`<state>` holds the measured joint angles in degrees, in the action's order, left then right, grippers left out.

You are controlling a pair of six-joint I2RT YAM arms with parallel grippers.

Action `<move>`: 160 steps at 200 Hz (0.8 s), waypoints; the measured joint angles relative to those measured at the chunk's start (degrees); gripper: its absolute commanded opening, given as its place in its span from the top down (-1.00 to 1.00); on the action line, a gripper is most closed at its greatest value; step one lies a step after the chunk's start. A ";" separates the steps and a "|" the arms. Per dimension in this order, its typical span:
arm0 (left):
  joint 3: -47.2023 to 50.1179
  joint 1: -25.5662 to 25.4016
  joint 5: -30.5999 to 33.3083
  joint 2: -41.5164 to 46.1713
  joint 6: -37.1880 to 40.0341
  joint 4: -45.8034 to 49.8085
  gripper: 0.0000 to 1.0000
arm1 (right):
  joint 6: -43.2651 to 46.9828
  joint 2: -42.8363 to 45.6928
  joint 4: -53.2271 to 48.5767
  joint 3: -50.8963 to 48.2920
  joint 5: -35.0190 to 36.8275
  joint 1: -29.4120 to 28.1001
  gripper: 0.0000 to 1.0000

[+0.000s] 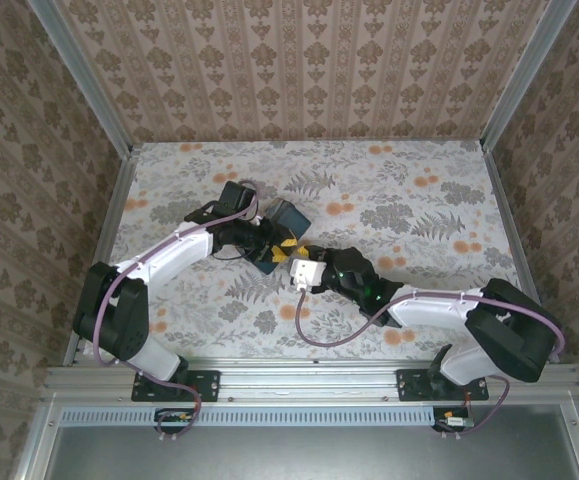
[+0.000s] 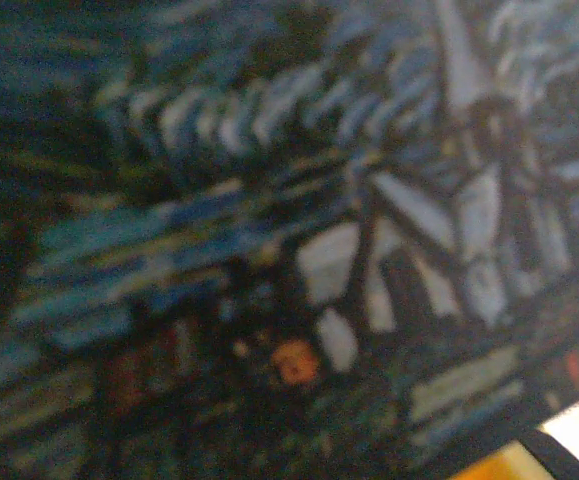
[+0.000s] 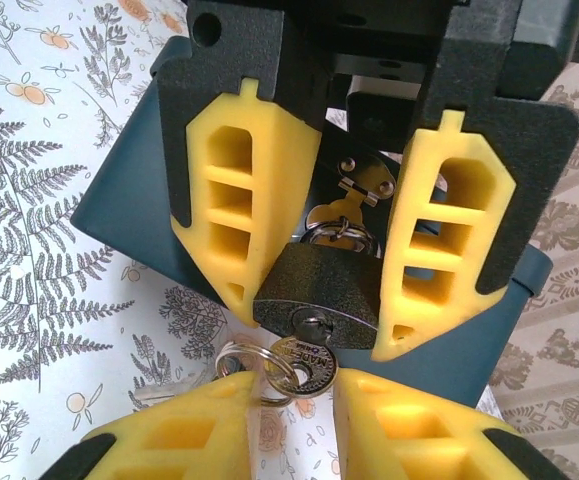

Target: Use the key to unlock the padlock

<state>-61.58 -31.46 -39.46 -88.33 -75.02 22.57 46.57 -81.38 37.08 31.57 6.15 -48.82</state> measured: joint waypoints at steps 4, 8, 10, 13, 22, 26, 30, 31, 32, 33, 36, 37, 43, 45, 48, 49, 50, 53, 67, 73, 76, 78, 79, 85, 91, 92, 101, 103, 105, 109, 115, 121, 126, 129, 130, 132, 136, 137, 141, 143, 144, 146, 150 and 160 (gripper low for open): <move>0.00 0.00 0.00 0.00 0.00 0.00 0.89 | 0.00 -0.04 0.00 0.07 0.00 0.00 0.50; 0.00 0.00 0.00 0.00 0.00 0.00 0.89 | 0.00 -0.11 0.00 0.15 0.02 0.00 0.50; 0.00 0.00 0.00 0.00 0.00 0.00 0.89 | 0.00 -0.11 0.02 0.17 0.00 0.00 0.50; 0.00 0.00 0.00 0.00 0.00 0.00 0.89 | 0.00 -0.13 0.00 0.24 0.00 0.00 0.50; 0.00 0.00 0.00 0.00 0.00 -0.02 0.89 | 0.00 -0.13 0.04 0.33 0.00 -0.02 0.50; 0.00 0.00 0.00 0.00 0.00 -0.02 0.89 | 0.00 -0.13 0.07 0.37 0.00 -0.07 0.50; 0.00 0.00 0.00 0.00 0.00 -0.02 0.89 | 0.00 -0.13 0.09 0.37 0.00 -0.07 0.50; 0.00 0.00 0.00 0.00 0.00 -0.02 0.89 | 0.00 -0.13 0.09 0.37 0.00 -0.07 0.50; 0.00 0.00 0.00 0.00 0.00 -0.02 0.89 | 0.00 -0.13 0.09 0.37 0.00 -0.11 0.50; 0.00 0.00 0.00 0.00 0.00 -0.02 0.89 | 0.00 -0.13 0.11 0.37 0.00 -0.11 0.50; 0.00 0.00 0.00 0.00 -0.02 -0.02 0.89 | 0.02 -0.13 0.13 0.37 0.00 -0.11 0.50; 0.00 0.00 0.00 0.00 0.00 -0.02 0.89 | 0.02 -0.13 0.15 0.37 0.02 -0.11 0.50; 0.00 0.00 0.00 0.00 -0.02 -0.02 0.89 | 0.00 -0.13 0.24 0.37 0.00 -0.13 0.50; 0.00 0.00 0.00 0.00 0.00 -0.02 0.89 | 0.00 -0.13 0.28 0.37 0.02 -0.15 0.50; 0.00 0.00 0.00 0.00 0.00 -0.02 0.89 | 0.00 -0.13 0.33 0.37 0.00 -0.15 0.50; 0.00 0.00 0.00 0.00 0.00 -0.02 0.89 | 0.02 -0.13 0.33 0.37 0.02 -0.15 0.50; 0.00 0.00 0.00 0.00 0.00 -0.02 0.89 | 0.00 -0.13 0.35 0.37 0.02 -0.15 0.50; 0.00 0.00 0.00 0.00 -0.02 -0.02 0.89 | 0.00 -0.13 0.37 0.37 0.02 -0.17 0.50; 0.00 0.00 0.00 0.00 -0.02 -0.02 0.90 | 0.02 -0.13 0.39 0.39 0.00 -0.22 0.51; 0.00 0.00 0.00 0.00 0.00 -0.04 0.90 | 0.02 -0.13 0.37 0.42 0.02 -0.22 0.50; 0.00 0.00 0.00 0.00 -0.02 -0.02 0.90 | 0.02 -0.13 0.37 0.44 0.02 -0.24 0.50; 0.00 0.00 0.00 0.00 0.00 -0.04 0.90 | 0.02 -0.13 0.37 0.48 0.02 -0.26 0.50; 0.00 0.00 0.00 0.00 -0.02 -0.02 0.90 | 0.02 -0.11 0.37 0.48 0.02 -0.26 0.50; 0.00 0.00 0.00 0.00 0.00 -0.04 0.90 | 0.04 -0.11 0.37 0.55 0.02 -0.33 0.50; 0.00 0.00 0.00 0.00 -0.02 -0.04 0.90 | 0.04 -0.13 0.39 0.63 0.02 -0.39 0.50; 0.00 0.00 0.00 0.00 0.00 -0.04 0.90 | 0.07 -0.13 0.39 0.63 0.02 -0.42 0.50; 0.00 0.00 0.00 0.00 0.00 -0.04 0.90 | 0.17 -0.13 0.37 0.74 0.04 -0.61 0.50; 0.00 0.00 0.00 0.00 0.00 -0.04 0.90 | 0.20 -0.13 0.37 0.76 0.04 -0.63 0.49; 0.00 0.00 0.00 0.00 -0.02 -0.04 0.90 | 0.22 -0.13 0.37 0.79 0.04 -0.68 0.49; 0.00 0.00 0.00 0.00 0.00 -0.04 0.90 | 0.22 -0.13 0.37 0.83 0.04 -0.74 0.49; 0.00 0.00 0.00 0.00 0.00 -0.04 0.90 | 0.24 -0.13 0.39 0.90 0.07 -0.81 0.50; 0.00 0.00 0.00 0.00 -0.02 -0.04 0.90 | 0.28 -0.13 0.39 0.98 0.11 -0.94 0.49; 0.00 0.00 0.00 0.00 -0.02 -0.04 0.90 | 0.35 -0.13 0.39 1.03 0.22 -1.03 0.50; 0.00 0.00 0.00 0.00 -0.02 -0.04 0.90 | 0.44 -0.13 0.39 1.07 0.28 -1.11 0.51; 0.00 0.00 0.00 0.00 0.00 -0.04 0.90 | 0.44 -0.13 0.37 1.09 0.28 -1.11 0.51; 0.00 0.00 0.00 0.00 -0.02 -0.04 0.90 | 0.44 -0.13 0.37 1.11 0.33 -1.14 0.51; 0.00 0.00 0.00 0.00 -0.02 -0.04 0.90 | 0.52 -0.13 0.37 1.16 0.35 -1.18 0.52; 0.00 0.00 0.00 0.00 -0.02 -0.04 0.90 | 0.57 -0.13 0.37 1.16 0.35 -1.20 0.52; 0.00 0.00 0.00 0.00 -0.02 -0.04 0.90 | 0.68 -0.13 0.37 1.20 0.52 -1.25 0.53; 0.00 0.00 0.00 0.00 -0.02 -0.04 0.90 | 0.76 -0.13 0.37 1.22 0.52 -1.27 0.53; 0.00 0.00 0.00 0.00 -0.02 -0.04 0.90 | 0.81 -0.15 0.35 1.22 0.55 -1.27 0.53; 0.00 0.00 0.00 0.00 -0.02 -0.04 0.90 | 0.90 -0.17 0.35 1.25 0.57 -1.29 0.54; 0.00 0.00 0.00 0.00 -0.02 -0.04 0.90 | 1.01 -0.22 0.35 1.29 0.70 -1.31 0.54; 0.00 0.00 0.00 0.00 -0.02 -0.07 0.90 | 1.27 -0.42 0.35 1.40 0.79 -1.33 0.55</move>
<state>-61.58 -31.46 -39.46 -88.33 -75.05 22.50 47.83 -81.80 37.43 32.97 6.94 -50.15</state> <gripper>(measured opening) 0.303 0.231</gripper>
